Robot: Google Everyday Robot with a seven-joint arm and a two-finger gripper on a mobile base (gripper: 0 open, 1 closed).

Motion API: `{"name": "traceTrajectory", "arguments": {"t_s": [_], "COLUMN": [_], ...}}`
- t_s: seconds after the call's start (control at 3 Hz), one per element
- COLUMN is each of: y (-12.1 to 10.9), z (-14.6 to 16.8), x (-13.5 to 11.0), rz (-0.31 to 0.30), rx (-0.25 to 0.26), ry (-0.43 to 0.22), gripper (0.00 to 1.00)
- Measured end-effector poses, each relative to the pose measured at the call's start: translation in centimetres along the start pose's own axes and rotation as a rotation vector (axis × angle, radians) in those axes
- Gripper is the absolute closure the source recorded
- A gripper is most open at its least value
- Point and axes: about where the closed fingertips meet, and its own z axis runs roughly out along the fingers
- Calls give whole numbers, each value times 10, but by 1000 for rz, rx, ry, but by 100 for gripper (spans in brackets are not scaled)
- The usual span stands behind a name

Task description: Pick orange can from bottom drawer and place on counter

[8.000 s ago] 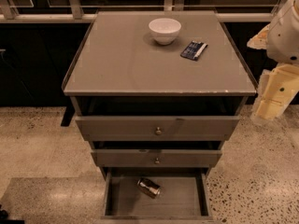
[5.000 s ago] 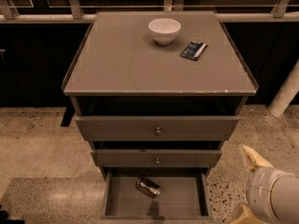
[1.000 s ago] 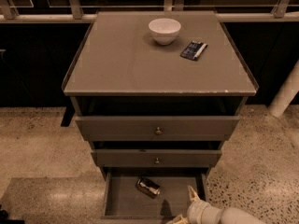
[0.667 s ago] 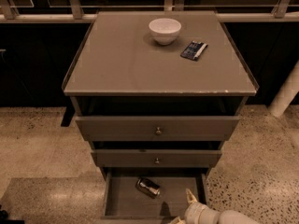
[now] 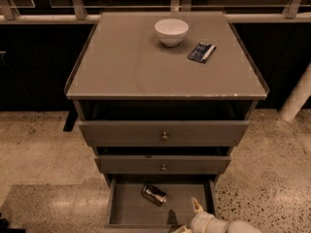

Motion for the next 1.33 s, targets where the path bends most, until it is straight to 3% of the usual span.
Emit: {"name": "traceTrajectory", "arguments": {"t_s": [0.33,0.67,1.0,1.33], "y": [-13,-21,-23,-30], "z": [30,64,69,77], "x": [13,30,34,32], "rz": [50,83,98,76], "rx": [-10,-11,-7,1], "ry": [-115,-161,-165,-140], "gripper": [0,0,0,0]}}
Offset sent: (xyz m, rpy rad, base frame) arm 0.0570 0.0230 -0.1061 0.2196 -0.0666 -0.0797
